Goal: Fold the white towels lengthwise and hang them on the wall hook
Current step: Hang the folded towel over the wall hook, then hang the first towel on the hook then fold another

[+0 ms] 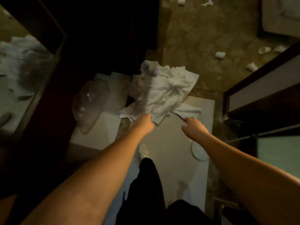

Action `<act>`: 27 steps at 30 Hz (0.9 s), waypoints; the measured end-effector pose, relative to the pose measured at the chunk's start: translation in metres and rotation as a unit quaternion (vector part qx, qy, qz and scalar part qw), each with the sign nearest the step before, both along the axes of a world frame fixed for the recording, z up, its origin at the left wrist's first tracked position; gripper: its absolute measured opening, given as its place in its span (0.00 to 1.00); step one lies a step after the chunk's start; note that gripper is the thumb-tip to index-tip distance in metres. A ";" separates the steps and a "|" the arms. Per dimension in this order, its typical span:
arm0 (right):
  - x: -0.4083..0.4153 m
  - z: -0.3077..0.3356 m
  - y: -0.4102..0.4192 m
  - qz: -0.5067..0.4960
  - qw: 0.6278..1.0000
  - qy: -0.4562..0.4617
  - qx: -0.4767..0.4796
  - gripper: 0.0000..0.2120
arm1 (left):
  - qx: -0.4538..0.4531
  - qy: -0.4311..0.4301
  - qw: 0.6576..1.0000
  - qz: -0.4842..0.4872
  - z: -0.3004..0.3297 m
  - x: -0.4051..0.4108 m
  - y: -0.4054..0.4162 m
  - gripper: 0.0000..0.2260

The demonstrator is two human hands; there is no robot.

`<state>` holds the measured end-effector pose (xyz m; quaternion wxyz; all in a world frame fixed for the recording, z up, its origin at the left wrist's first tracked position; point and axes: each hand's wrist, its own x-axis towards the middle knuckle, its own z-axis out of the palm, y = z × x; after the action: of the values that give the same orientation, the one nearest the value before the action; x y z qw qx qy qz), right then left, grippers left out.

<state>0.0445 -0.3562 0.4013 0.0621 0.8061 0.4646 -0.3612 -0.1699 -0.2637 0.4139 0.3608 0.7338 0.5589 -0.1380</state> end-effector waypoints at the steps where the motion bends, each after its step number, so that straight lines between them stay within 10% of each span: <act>1: 0.003 -0.010 0.019 -0.007 1.000 0.001 -0.011 0.24 | -0.001 -0.004 1.000 -0.012 -0.011 0.006 0.023 0.18; 27: 0.214 -0.406 0.361 -0.195 0.978 0.042 0.058 0.36 | 0.087 -0.042 0.986 -0.137 -0.415 0.260 0.346 0.28</act>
<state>0.2586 0.0047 -0.0045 -0.0756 0.8676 0.3207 -0.3724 0.0905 0.0821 -0.0007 0.2964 0.8374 0.4468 -0.1060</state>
